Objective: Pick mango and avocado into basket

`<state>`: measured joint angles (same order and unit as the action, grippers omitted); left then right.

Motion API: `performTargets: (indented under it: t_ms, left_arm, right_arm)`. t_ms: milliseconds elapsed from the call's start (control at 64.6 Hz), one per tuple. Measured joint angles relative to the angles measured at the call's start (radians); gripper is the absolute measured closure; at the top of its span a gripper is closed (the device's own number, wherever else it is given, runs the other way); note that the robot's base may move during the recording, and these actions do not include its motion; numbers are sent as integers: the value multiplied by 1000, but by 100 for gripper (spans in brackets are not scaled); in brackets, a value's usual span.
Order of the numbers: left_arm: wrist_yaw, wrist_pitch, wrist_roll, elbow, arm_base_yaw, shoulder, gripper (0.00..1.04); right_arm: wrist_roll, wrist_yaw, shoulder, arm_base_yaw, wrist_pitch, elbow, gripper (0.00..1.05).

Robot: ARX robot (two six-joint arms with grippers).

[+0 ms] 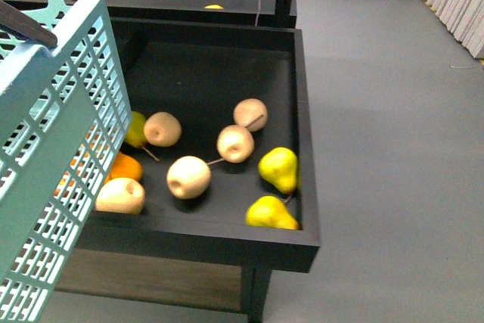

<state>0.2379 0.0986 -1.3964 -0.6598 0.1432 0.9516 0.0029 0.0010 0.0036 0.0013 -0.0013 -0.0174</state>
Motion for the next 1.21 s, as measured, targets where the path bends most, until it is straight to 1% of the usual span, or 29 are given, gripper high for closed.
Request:
performTargets:
  t_ms: [1207]
  left_arm:
    - [-2,0,2,0,1,-2,91]
  right_arm:
    - [0,-2,0,0,0,0,9]
